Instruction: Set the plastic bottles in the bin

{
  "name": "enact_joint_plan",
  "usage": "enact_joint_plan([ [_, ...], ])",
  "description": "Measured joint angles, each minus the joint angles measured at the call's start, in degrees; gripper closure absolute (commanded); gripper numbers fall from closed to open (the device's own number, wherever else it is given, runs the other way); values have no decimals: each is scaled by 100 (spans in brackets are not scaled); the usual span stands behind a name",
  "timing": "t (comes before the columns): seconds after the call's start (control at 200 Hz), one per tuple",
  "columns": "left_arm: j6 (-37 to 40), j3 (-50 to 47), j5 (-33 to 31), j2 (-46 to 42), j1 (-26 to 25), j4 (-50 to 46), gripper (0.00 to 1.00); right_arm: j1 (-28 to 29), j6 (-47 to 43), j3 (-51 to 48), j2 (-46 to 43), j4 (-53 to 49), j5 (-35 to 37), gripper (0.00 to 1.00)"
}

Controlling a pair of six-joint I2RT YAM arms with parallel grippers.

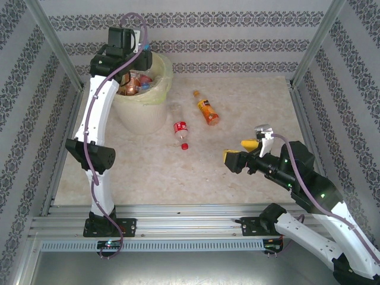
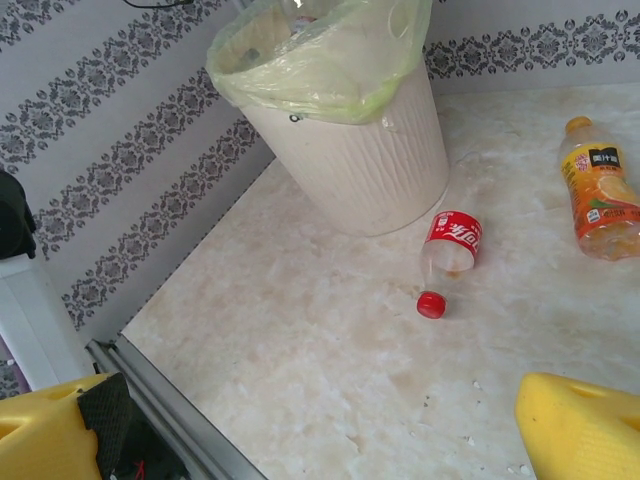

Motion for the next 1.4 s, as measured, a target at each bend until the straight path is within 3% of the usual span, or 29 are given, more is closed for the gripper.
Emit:
enact_joint_plan([
  [0.23, 50, 0, 48, 59, 0, -210, 8, 0, -2, 0, 146, 7, 17, 2],
  [0.325, 11, -2, 136, 59, 0, -256, 3, 0, -2, 0, 199, 9, 17, 2],
  [0.545, -164, -57, 485, -133, 0, -286, 0, 0, 0, -15, 236, 9, 129, 2],
  [0.689, -352, -538, 857, -728, 0, -264, 0, -2, 0, -24, 402, 4, 389, 2],
  [0.854, -688, -2076, 1729, -1954, 0, 352, 0, -39, -26, -26, 728, 15, 654, 2],
  [1.109, -1469, -5558, 3067, -3810, -170, 2391, 0, -474, -264, -26, 1729, 212, 610, 2],
  [1.404, -2267, -8131, 3998, -4159, -807, 4594, 0, -1200, -656, -26, 3305, 839, 369, 2],
])
